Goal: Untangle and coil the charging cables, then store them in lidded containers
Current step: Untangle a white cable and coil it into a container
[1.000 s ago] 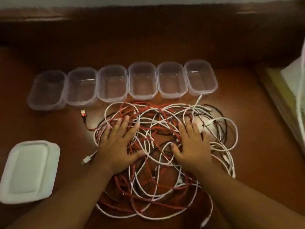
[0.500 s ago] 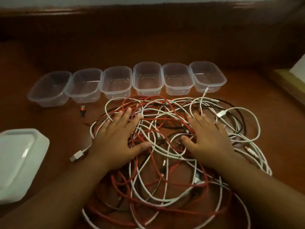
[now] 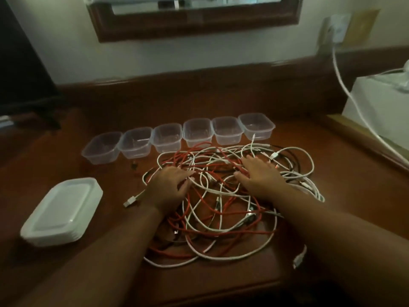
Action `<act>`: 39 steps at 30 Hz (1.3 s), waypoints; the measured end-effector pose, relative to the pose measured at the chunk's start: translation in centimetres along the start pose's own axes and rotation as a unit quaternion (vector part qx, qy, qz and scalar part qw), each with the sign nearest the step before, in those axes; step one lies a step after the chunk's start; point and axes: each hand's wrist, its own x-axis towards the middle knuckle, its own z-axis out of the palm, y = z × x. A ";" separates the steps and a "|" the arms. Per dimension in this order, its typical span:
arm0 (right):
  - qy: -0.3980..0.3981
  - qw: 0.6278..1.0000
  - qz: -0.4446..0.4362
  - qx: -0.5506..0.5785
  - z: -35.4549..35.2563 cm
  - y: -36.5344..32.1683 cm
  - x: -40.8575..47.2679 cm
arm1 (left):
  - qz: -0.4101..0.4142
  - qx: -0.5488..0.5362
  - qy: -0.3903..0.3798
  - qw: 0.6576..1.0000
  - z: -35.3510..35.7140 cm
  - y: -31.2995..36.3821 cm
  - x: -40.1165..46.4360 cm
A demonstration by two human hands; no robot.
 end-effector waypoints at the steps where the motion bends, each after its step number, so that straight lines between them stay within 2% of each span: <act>1: 0.003 1.000 -0.002 0.000 0.1 0.1 0.1 | 0.001 0.004 0.001 1.000 0.1 -0.1 0.0; 7: 0.024 1.000 -0.016 0.006 0.7 0.5 0.4 | 0.004 0.011 0.014 1.000 0.7 -0.5 0.1; 12: 0.022 0.998 -0.025 0.052 0.6 0.6 0.7 | 0.001 -0.014 0.056 0.998 0.8 -0.3 0.1; 15: 0.025 0.988 -0.016 0.150 -0.1 0.6 0.3 | -0.010 -0.045 0.057 0.997 0.3 -0.1 0.1; 18: 0.000 0.963 -0.010 0.271 -2.0 0.8 -0.4 | 0.007 0.034 0.045 0.998 -1.5 1.0 0.8; 20: 0.040 0.966 -0.034 0.253 -3.9 0.6 -0.9 | 0.022 0.053 0.056 0.997 -3.5 2.2 2.4; 22: 0.092 0.962 -0.061 0.249 -6.1 -0.6 -1.6 | 0.006 -0.003 0.084 0.996 -5.8 3.5 4.4; 24: 0.098 0.944 -0.082 0.306 -8.1 -2.7 -2.6 | -0.027 -0.084 0.125 0.988 -7.8 4.8 6.2; 26: 0.068 0.918 -0.103 0.377 -9.7 -4.7 -3.8 | -0.056 -0.132 0.159 0.977 -9.3 6.4 8.0; 30: 0.055 0.850 -0.101 0.514 -12.0 -7.3 -5.1 | -0.102 -0.197 0.150 0.963 -11.2 8.8 10.6; 32: 0.061 0.843 -0.092 0.526 -12.6 -7.8 -5.3 | -0.123 -0.209 0.133 0.961 -11.5 9.3 11.0; 36: 0.092 0.852 -0.078 0.510 -13.3 -7.9 -5.7 | -0.137 -0.247 0.108 0.953 -11.6 9.7 10.3; 37: 0.110 0.839 -0.060 0.529 -13.6 -7.8 -5.7 | -0.135 -0.260 0.102 0.951 -11.5 9.6 10.0; 39: 0.130 0.771 -0.026 0.622 -14.5 -7.6 -5.4 | -0.100 -0.246 0.047 0.963 -11.3 9.2 8.8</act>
